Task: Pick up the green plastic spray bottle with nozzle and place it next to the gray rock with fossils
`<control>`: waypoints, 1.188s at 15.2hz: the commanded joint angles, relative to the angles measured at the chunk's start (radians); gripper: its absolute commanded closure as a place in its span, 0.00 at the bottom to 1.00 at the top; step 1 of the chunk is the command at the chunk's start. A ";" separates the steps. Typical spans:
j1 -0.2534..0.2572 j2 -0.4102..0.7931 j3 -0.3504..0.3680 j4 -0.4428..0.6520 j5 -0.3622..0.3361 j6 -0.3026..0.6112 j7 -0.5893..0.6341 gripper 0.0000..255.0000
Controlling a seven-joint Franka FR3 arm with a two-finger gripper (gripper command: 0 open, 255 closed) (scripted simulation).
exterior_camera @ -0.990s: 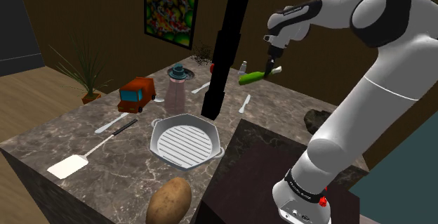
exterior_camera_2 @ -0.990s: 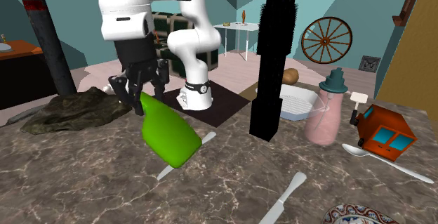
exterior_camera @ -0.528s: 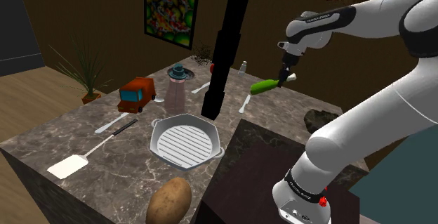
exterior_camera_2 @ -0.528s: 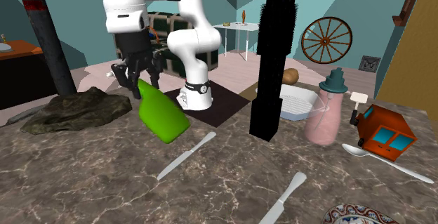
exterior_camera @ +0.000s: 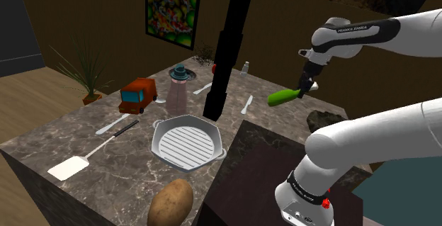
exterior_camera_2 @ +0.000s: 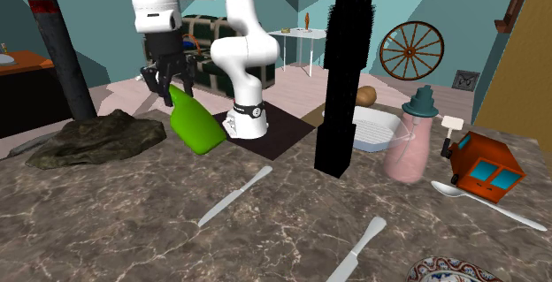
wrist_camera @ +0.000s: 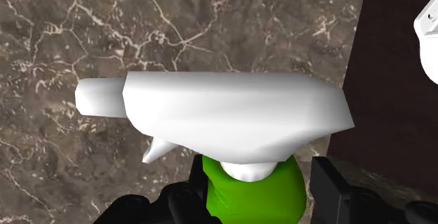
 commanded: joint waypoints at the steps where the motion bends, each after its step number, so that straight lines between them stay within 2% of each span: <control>1: -0.046 -0.085 0.002 -0.054 -0.038 -0.030 -0.013 1.00; 4: -0.120 -0.201 -0.006 -0.114 -0.088 -0.085 -0.052 1.00; 18: -0.128 -0.118 -0.092 -0.251 -0.150 0.134 -0.051 1.00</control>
